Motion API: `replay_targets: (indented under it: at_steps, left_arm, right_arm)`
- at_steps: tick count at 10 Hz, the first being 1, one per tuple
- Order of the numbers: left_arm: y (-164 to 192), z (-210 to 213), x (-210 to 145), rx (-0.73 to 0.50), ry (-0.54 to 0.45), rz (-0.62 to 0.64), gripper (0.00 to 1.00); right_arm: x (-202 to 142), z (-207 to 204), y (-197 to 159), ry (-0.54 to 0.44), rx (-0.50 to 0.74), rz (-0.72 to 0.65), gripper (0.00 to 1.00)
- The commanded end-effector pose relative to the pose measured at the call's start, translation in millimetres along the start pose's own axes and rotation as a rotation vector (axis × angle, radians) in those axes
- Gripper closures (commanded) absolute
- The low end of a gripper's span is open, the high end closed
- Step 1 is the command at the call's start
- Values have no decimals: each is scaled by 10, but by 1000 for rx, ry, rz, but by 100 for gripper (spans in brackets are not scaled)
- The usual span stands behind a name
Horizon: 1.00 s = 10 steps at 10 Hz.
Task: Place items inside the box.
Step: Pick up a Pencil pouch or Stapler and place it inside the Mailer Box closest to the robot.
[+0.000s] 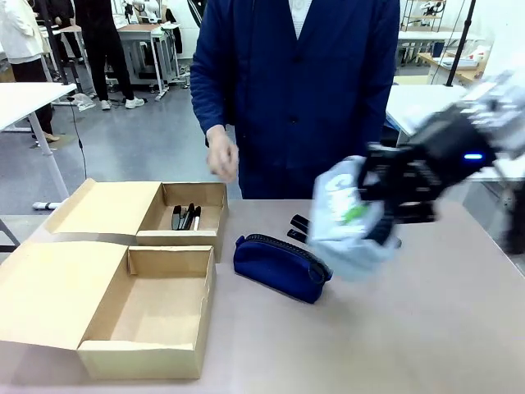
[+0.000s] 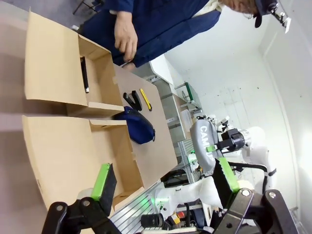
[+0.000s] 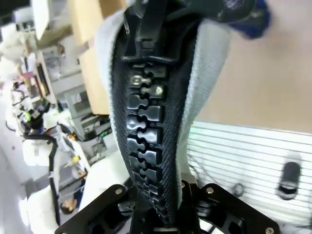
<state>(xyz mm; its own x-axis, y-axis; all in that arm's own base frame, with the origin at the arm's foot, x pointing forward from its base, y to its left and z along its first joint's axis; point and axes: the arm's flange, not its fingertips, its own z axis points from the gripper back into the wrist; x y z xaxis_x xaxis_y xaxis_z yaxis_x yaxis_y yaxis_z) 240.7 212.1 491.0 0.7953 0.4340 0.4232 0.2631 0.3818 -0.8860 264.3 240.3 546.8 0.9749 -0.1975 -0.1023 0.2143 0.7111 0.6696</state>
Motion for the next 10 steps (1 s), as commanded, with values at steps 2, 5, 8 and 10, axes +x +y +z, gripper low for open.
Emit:
replay_targets:
  at_steps: [2, 5, 8, 10]
  left_arm:
    - [-24, 9, 9, -22, -15, -23, 0]
    - [-24, 9, 9, -22, -15, -23, 0]
    - [-24, 9, 9, -22, -15, -23, 0]
    - [-24, 9, 9, -22, -15, -23, 0]
  right_arm:
    - [36, -862, 865, 60, -51, 82, 94]
    - [-159, -1838, 1438, 144, -1, 205, 94]
    - [-307, -1870, 1342, 168, -12, 188, 94]
    - [-307, -1870, 1342, 168, -12, 188, 94]
